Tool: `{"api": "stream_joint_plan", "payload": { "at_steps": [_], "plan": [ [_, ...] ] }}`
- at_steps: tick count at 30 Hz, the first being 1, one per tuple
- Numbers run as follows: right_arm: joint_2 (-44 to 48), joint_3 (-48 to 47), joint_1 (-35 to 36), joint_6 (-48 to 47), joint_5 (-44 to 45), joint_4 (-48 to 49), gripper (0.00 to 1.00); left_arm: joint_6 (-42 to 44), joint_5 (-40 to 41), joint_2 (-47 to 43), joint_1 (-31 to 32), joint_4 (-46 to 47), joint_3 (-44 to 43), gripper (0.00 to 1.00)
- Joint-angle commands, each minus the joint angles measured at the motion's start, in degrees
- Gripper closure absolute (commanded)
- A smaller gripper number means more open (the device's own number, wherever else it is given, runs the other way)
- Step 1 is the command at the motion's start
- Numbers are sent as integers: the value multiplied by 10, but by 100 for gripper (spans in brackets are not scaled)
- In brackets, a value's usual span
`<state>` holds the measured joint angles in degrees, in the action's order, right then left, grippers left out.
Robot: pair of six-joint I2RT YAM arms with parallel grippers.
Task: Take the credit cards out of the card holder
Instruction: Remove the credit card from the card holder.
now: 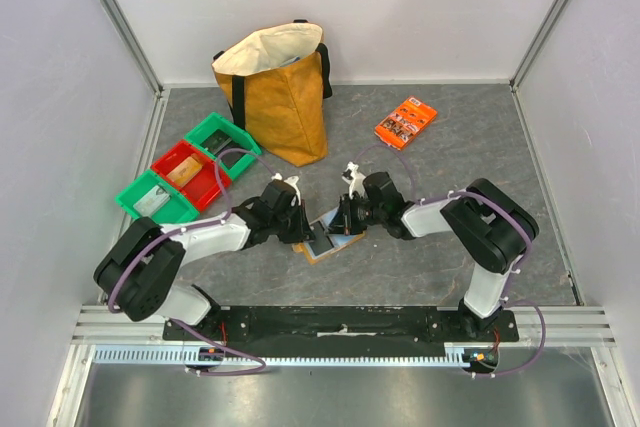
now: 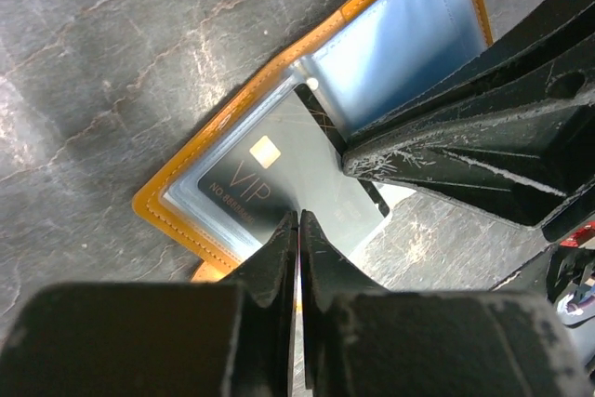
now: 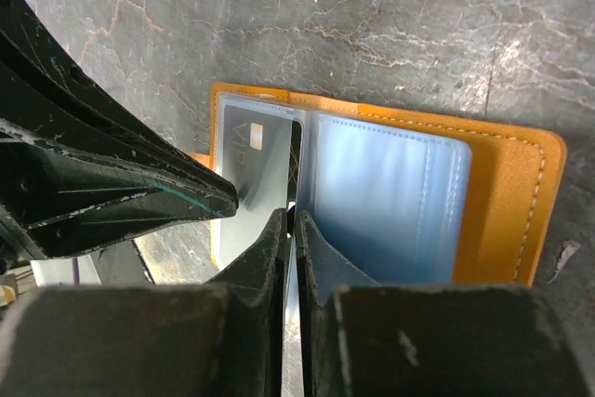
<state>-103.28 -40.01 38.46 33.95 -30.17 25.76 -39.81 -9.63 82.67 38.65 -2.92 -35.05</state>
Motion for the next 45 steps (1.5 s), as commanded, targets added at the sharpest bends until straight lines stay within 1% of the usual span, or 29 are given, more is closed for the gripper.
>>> {"api": "stream_joint_plan", "payload": {
  "at_steps": [1, 3, 7, 11, 20, 23, 28, 35, 41, 42, 45],
  "plan": [
    [5, 22, 4, 18, -14, 30, 92, -5, 22, -37, 2, -8, 23, 89],
    [10, 32, 4, 27, -14, 39, 96, -7, 31, -55, 3, -14, 26, 87],
    [16, 48, 4, 51, -13, 68, 100, 1, 43, -60, 1, -36, 24, 86],
    [25, 65, 4, 75, -9, 92, 100, 4, 49, -52, 2, -44, 25, 85],
    [20, 77, 5, 89, -11, 113, 100, 3, 30, -34, 4, -33, 24, 87],
    [19, 78, 5, 96, -18, 124, 100, 5, 25, -16, 3, -35, 22, 90],
    [22, 72, 4, 97, -33, 125, 94, 10, 33, -4, 3, -49, 24, 98],
    [16, 57, 4, 100, -51, 131, 89, 9, 37, 4, 9, -52, 27, 98],
    [8, 56, 4, 115, -67, 157, 89, 7, 41, 14, 14, -52, 22, 98],
    [8, 56, 4, 116, -70, 159, 90, 8, 42, 15, 15, -53, 22, 98],
    [12, 58, 4, 110, -69, 154, 97, 8, 45, 16, 15, -57, 22, 98]
  ]
}}
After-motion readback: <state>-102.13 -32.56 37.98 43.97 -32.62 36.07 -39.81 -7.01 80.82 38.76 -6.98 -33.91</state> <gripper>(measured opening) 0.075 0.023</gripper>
